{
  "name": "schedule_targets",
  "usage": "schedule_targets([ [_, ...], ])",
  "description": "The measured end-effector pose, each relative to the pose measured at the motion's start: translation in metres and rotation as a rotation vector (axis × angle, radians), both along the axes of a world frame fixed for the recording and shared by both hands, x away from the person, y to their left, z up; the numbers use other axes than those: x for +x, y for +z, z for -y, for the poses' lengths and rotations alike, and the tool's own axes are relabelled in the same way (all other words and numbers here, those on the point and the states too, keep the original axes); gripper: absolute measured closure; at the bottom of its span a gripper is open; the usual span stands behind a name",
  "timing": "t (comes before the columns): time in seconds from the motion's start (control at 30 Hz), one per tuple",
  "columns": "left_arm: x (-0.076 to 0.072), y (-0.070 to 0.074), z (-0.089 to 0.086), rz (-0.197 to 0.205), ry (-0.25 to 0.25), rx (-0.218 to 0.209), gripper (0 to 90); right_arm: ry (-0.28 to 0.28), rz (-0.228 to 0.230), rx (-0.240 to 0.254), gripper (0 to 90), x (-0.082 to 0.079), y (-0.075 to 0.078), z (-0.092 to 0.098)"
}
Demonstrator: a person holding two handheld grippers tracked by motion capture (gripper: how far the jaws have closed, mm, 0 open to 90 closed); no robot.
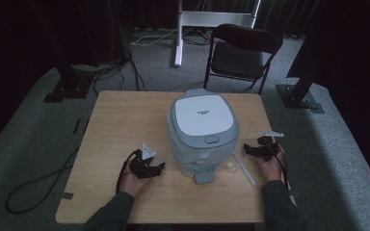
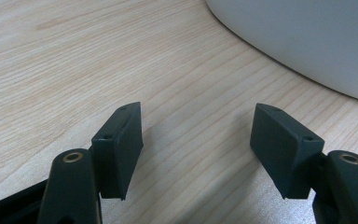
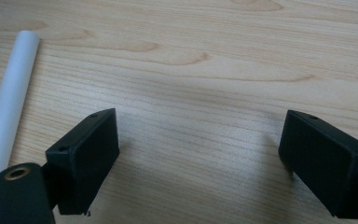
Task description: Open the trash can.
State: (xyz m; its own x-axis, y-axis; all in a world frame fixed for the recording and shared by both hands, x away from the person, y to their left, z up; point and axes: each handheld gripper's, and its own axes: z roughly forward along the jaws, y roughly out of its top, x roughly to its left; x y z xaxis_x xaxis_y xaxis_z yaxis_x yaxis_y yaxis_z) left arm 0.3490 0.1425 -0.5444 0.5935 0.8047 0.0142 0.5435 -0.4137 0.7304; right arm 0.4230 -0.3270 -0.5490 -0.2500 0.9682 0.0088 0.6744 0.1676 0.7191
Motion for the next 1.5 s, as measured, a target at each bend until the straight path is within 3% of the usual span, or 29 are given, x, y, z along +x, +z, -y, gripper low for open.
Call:
schedule_targets([
  [1.1,0.000,0.000,0.000,-0.003,-0.001,0.000,33.2,-0.019,-0.010,0.004,17.5,-0.004,0.004,0.002],
  [1.5,0.000,0.000,0.001,-0.003,-0.002,0.000,33.0,-0.020,0.036,0.024,18.5,-0.009,0.020,-0.001],
])
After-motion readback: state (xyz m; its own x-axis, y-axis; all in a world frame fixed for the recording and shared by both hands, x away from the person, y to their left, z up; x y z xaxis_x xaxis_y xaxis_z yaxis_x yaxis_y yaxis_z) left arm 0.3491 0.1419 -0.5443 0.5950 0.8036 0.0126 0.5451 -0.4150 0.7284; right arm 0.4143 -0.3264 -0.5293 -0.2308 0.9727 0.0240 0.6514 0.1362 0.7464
